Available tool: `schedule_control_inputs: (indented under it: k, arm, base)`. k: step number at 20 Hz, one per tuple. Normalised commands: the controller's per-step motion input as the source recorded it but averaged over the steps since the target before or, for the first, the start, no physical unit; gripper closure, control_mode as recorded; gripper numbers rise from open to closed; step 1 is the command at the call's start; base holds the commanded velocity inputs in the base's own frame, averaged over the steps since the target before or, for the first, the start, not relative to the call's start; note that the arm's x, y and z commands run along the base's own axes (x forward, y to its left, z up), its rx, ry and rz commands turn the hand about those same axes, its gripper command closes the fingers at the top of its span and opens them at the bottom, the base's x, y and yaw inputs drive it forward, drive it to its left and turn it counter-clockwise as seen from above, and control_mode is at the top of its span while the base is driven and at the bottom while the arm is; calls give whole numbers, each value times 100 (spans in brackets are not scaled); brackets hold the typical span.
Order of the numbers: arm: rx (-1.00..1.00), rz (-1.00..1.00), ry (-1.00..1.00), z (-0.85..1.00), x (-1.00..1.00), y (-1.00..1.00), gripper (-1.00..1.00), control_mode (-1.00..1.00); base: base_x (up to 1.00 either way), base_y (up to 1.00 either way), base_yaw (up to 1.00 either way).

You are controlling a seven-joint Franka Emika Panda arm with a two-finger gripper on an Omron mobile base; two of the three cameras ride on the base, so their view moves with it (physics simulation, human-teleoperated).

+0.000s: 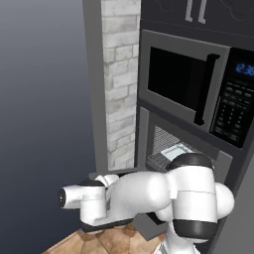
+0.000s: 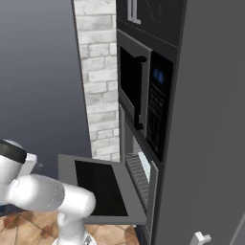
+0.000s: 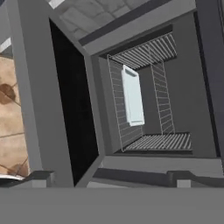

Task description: Take the baked cake out of the oven and place it on the plate for cooling. Then close the oven door.

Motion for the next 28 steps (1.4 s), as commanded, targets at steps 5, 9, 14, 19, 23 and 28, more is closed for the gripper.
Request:
schedule_control_inputs:
  k: [5,9,14,19,23,28]
  arm:
    - [-18,-4,-15,-33,-32,24,-100,-100]
    - [-23,-10,-13,-44,-1,21,-100,-100]
    - [-25,-13,-6,-51,0,21,-100,-100]
    - [-23,-13,0,-51,0,11,-100,-100]
    - [-21,-11,0,-47,11,-1,-100,-100]
    - [-12,-4,0,-44,32,-3,-100,-100]
  base:
    - [0,0,0]
    - [0,0,0]
    - [0,0,0]
    - [0,0,0]
    - [0,0,0]
    - [0,0,0]
